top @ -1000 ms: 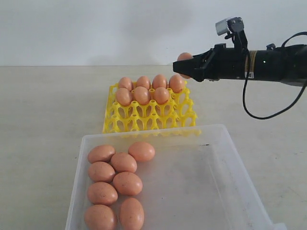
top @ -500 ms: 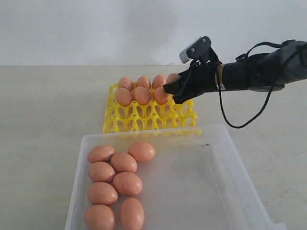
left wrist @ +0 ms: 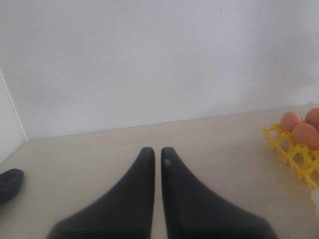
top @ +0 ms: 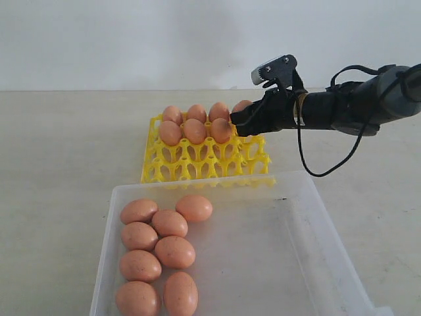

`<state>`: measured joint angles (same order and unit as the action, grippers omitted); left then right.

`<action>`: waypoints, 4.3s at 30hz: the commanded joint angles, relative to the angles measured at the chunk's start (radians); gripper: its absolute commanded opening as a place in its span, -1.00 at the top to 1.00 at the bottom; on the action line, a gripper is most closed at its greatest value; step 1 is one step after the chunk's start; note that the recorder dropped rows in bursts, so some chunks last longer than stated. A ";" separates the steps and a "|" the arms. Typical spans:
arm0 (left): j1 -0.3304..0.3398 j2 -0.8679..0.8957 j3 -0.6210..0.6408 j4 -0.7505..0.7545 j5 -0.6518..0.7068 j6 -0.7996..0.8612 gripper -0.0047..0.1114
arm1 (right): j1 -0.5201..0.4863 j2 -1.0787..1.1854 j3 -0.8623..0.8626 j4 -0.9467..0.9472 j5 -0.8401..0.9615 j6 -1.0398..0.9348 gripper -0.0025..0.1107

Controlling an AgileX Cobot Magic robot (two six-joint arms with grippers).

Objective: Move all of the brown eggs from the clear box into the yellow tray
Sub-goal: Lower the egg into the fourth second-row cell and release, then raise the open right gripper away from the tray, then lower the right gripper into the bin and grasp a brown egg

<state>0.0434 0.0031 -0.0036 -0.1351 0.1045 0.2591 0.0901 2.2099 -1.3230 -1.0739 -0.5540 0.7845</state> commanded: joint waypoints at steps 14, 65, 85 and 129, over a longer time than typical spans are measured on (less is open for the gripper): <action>-0.006 -0.003 0.004 -0.003 -0.004 0.003 0.85 | 0.000 -0.002 -0.005 0.012 -0.020 0.002 0.34; -0.006 -0.003 0.004 -0.003 -0.002 0.003 0.85 | 0.010 -0.327 0.026 -0.670 -0.617 0.889 0.96; -0.006 -0.003 0.004 -0.003 -0.002 0.003 0.85 | 0.521 -0.599 0.026 -0.670 0.472 0.530 0.96; -0.006 -0.003 0.004 -0.003 0.000 0.003 0.85 | 0.491 -0.324 0.026 1.618 1.635 -0.901 -0.02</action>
<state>0.0434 0.0031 -0.0036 -0.1351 0.1045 0.2591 0.5830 1.8327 -1.2950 0.5148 1.0579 -0.1544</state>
